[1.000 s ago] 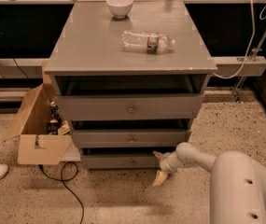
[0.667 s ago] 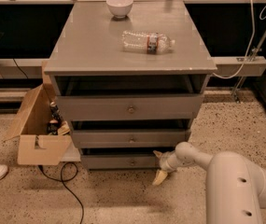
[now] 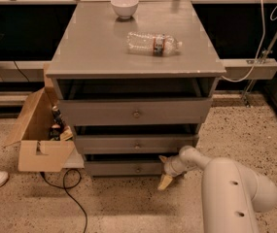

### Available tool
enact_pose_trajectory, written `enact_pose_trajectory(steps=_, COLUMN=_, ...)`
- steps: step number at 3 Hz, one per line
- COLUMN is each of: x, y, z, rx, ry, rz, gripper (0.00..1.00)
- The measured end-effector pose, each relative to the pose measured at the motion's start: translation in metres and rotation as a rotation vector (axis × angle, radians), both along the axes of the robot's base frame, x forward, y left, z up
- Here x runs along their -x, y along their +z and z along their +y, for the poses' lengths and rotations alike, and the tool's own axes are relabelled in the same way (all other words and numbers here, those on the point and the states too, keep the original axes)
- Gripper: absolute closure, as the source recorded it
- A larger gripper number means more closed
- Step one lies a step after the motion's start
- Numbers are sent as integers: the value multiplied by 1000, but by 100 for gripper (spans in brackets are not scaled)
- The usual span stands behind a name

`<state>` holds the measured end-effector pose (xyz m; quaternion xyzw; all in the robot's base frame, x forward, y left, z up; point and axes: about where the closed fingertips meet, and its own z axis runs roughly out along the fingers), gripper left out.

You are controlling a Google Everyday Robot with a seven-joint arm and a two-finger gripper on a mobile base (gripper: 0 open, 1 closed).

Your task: Open bottom drawer

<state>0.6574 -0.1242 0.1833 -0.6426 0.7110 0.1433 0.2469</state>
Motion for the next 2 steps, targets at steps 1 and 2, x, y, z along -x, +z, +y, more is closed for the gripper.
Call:
enact_pose_trajectory(steps=1, x=-7, y=-8, z=7, rx=0, ry=13, rz=16, gripper=0)
enact_pose_trajectory(steps=2, x=-5, y=-16, z=7, rx=3, ry=24, rz=36, gripper=27)
